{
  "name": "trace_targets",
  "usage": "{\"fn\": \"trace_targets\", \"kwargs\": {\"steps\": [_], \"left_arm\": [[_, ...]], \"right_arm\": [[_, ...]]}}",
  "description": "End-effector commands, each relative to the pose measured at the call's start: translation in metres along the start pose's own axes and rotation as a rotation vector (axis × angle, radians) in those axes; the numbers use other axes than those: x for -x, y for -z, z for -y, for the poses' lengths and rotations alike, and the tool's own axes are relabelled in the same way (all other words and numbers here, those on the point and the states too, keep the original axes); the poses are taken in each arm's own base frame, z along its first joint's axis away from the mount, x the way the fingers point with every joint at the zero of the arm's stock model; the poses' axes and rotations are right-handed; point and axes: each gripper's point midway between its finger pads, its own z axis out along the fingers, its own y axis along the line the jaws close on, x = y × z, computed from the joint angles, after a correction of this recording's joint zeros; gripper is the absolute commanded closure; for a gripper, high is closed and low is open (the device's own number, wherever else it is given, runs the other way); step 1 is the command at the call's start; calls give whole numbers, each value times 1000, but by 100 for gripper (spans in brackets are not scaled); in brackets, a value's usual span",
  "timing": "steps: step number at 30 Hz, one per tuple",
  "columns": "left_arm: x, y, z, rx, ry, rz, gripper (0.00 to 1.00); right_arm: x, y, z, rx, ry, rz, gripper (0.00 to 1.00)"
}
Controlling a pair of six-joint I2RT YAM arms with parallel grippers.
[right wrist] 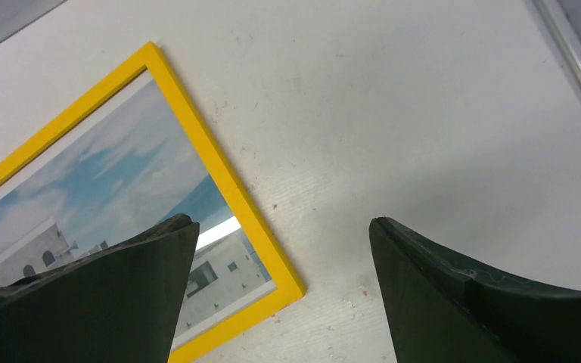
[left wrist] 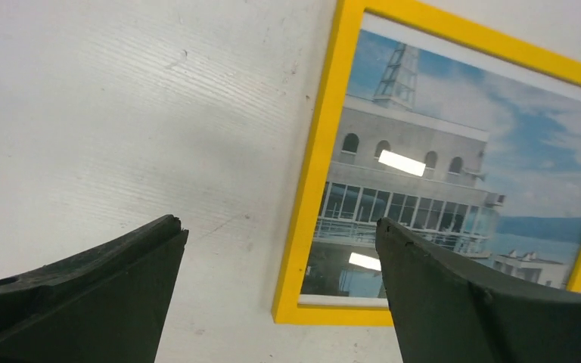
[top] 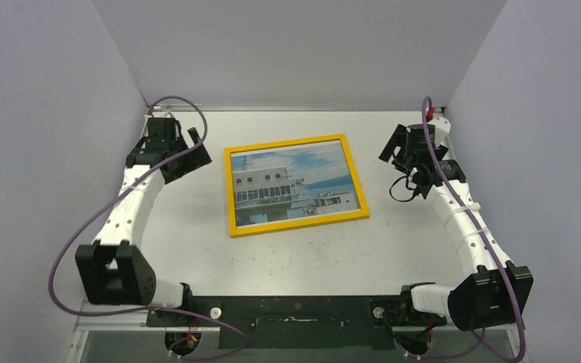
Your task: Put the photo into the frame
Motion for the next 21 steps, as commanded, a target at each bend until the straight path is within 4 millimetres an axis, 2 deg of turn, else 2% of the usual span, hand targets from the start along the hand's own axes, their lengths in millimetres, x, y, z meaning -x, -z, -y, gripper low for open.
{"fn": "trace_targets", "kwargs": {"steps": [1,6,9,13,16,21], "left_arm": [[22,59,1,-60,-14,231,3],[20,119,-13,-72,-60,381,3],[20,159,-19,-91,-64,471,3],[15,202,-23,-126,-71,531,3],[4,220,-28,-146,-76,551,3],[-17,237,-44,-134,-77,563,3]], "right_arm": [[24,26,11,-42,10,114,12],[39,59,19,-25,-35,234,0],[47,84,29,-53,-42,292,0],[51,116,40,-86,-25,311,0],[49,136,51,-99,-14,321,0],[44,171,72,-99,-36,344,0]]}}
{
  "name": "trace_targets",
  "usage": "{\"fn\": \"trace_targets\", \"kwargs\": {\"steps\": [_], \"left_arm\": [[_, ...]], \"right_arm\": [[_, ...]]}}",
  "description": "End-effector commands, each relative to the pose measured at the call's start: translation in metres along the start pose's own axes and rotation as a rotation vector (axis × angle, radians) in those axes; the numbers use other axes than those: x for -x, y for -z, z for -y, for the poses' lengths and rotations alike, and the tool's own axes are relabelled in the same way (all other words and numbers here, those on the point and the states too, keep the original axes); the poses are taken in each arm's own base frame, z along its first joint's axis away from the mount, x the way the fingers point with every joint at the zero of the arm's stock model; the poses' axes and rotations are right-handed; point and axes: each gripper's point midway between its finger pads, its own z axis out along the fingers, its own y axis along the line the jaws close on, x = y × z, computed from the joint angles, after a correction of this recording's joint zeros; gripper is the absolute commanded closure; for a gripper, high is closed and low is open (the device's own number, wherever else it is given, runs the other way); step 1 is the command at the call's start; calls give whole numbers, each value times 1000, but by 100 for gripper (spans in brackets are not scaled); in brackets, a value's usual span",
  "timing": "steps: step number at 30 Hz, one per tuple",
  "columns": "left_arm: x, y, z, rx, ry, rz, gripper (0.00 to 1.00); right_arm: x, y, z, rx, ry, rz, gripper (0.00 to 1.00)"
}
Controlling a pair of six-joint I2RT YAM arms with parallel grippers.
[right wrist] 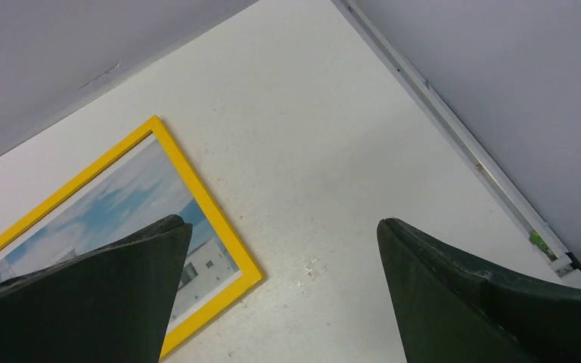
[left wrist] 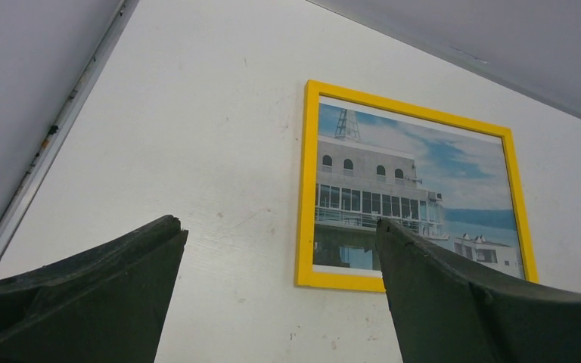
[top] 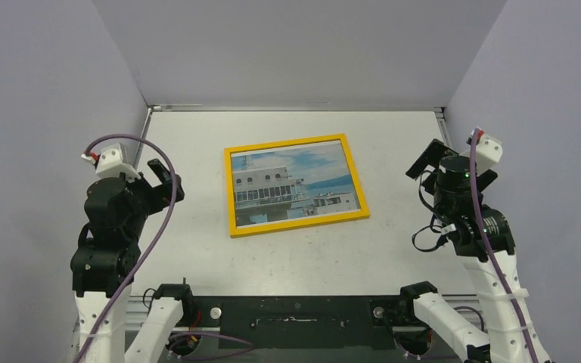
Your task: Put the photo into the frame
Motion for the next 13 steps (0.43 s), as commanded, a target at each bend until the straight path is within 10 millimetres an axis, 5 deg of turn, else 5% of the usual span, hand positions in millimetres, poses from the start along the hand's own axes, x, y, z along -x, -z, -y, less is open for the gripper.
{"fn": "trace_targets", "kwargs": {"steps": [1,13], "left_arm": [[-4,27,-11,23,-22,4,3],[-10,53,-20,22,-36,33,3]], "right_arm": [[14,34,29,-43,0,36,0],[10,68,59,-66,-23,42,0]]}}
